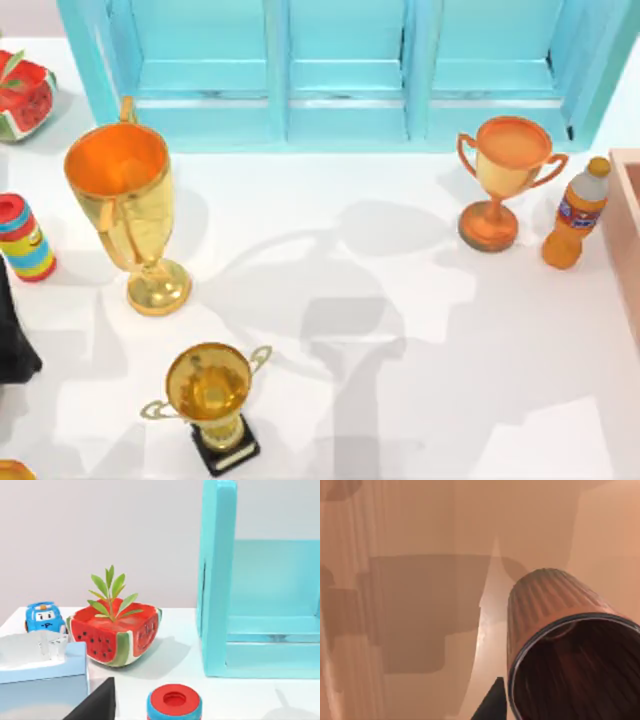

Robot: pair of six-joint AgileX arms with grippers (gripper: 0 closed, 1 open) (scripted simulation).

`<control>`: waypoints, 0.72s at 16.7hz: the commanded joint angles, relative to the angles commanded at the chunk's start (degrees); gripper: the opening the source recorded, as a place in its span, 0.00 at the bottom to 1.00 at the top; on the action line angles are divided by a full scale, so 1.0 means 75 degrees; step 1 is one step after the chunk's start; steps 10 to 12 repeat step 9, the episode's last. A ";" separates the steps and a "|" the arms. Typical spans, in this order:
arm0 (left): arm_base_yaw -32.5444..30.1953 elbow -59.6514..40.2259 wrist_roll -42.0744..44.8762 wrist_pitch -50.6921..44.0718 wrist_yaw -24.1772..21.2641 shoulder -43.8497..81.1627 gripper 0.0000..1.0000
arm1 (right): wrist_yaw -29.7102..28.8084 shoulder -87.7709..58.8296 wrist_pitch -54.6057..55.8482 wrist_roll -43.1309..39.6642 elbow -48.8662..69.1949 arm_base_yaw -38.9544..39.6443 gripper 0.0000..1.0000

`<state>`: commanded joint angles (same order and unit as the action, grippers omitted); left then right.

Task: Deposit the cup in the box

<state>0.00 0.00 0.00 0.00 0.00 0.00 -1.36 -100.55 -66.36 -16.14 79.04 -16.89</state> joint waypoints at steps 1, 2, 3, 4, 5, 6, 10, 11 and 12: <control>0.0000 0.0000 0.0000 0.0000 0.0000 0.0000 1.00 | 0.0000 0.0000 0.0000 0.0000 0.0000 0.0000 0.83; 0.0000 0.0000 0.0000 0.0000 0.0000 0.0000 1.00 | 0.0000 0.0000 0.0000 0.0000 0.0000 0.0000 0.90; 0.0000 0.0000 0.0000 0.0000 0.0000 0.0000 1.00 | 0.0000 0.0000 0.0000 0.0000 0.0000 0.0000 0.98; 0.0000 0.0000 0.0000 0.0000 0.0000 0.0000 1.00 | 0.0000 0.0000 0.0000 0.0000 0.0000 0.0000 1.00; 0.0000 0.0000 0.0000 0.0000 0.0000 0.0000 1.00 | 0.0000 0.0000 0.0000 0.0000 0.0000 0.0000 1.00; 0.0000 0.0000 0.0000 0.0000 0.0000 0.0000 1.00 | 0.0000 0.0000 0.0000 0.0000 0.0000 0.0000 1.00; 0.0000 0.0000 0.0000 0.0000 0.0000 0.0000 1.00 | 0.0000 0.0000 0.0000 0.0000 0.0000 0.0000 1.00; 0.0000 0.0000 0.0000 0.0000 0.0000 0.0000 1.00 | 0.0000 0.0000 0.0000 0.0000 0.0000 0.0000 1.00; 0.0000 0.0000 0.0000 0.0000 0.0000 0.0000 1.00 | 0.0000 0.0000 0.0000 0.0000 0.0000 0.0000 1.00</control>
